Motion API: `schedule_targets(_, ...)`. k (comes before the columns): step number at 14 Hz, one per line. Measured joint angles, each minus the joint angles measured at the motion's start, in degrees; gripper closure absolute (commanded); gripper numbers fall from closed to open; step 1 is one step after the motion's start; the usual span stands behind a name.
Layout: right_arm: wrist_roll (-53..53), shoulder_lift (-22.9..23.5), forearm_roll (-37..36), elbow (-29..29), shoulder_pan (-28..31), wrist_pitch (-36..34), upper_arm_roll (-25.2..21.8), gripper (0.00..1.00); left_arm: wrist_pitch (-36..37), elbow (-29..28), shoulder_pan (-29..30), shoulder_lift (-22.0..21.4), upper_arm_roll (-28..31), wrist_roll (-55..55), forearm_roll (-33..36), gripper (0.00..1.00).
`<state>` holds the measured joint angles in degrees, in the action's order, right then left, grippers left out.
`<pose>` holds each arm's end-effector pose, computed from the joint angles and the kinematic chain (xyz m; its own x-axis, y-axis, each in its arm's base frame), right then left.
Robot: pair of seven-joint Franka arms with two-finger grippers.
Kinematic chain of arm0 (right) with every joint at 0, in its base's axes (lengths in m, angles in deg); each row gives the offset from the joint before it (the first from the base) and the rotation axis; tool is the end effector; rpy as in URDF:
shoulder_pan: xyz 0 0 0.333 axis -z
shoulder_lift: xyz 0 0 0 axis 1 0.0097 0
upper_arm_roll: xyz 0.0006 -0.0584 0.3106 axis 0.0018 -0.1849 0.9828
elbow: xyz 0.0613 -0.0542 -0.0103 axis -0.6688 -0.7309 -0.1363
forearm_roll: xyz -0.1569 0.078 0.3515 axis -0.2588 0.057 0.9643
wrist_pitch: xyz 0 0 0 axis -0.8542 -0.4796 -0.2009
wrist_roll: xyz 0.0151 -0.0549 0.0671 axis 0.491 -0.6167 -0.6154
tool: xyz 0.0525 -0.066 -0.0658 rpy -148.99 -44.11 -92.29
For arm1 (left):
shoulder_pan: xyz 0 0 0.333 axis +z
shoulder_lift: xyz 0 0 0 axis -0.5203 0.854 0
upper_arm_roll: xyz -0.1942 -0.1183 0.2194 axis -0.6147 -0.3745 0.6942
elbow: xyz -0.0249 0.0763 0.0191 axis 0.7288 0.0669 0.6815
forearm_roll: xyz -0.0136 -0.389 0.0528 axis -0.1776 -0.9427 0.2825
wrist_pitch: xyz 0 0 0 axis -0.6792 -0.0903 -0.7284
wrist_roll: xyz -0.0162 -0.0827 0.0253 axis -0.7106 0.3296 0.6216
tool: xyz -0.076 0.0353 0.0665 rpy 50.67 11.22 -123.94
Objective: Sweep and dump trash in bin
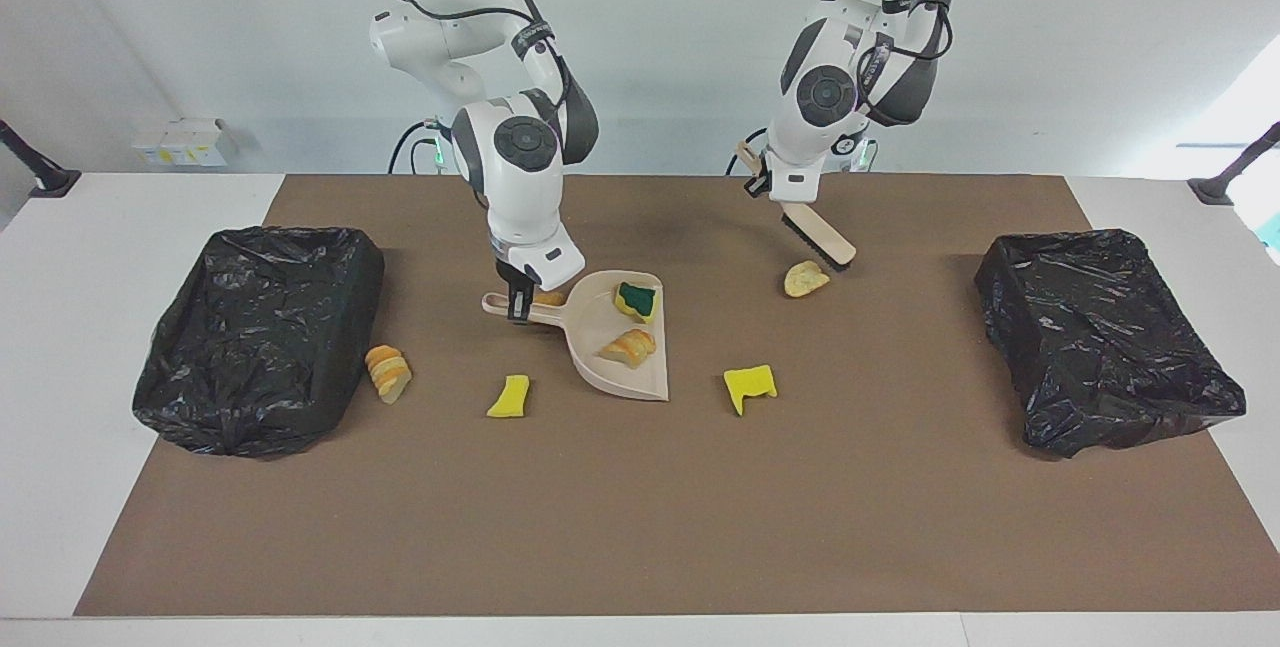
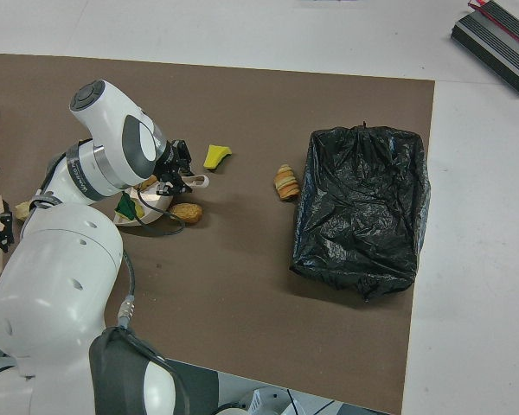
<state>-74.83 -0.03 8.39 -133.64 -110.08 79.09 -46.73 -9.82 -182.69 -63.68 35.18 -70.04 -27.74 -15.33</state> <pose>0.5485 0.2056 0.3718 0.0304 0.9869 -0.1583 0.9995 -0.0300 0.0045 0.3563 -0.2361 0.3871 0.7272 0.6026 -0.3286 0.5301 -0.7972 -0.2888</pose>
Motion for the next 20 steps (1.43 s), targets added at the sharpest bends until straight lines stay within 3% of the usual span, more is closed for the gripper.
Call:
schedule_targets(4, 0.00, 0.00, 0.00, -0.10, 0.00, 0.18, 0.00, 1.00, -6.83, -7.67, 3.94, -3.05, 0.06, 9.26, 0.06, 1.00)
schedule_targets(10, 0.00, 0.00, 0.00, -0.15, 0.00, 0.24, 0.00, 1.00, -17.09, -8.86, 4.60, -0.78, -0.86, 18.14, 0.07, 1.00)
schedule_targets(15, 0.00, 0.00, 0.00, -0.17, 0.00, 0.24, 0.00, 1.00, -24.11, -2.44, 1.87, 5.76, -1.49, 28.83, -0.19, 1.00)
schedule_targets(20, 0.00, 0.00, 0.00, -0.18, 0.00, 0.25, 0.00, 1.00, -28.18, 4.19, -3.99, 13.06, -2.69, 30.73, -0.85, 1.00)
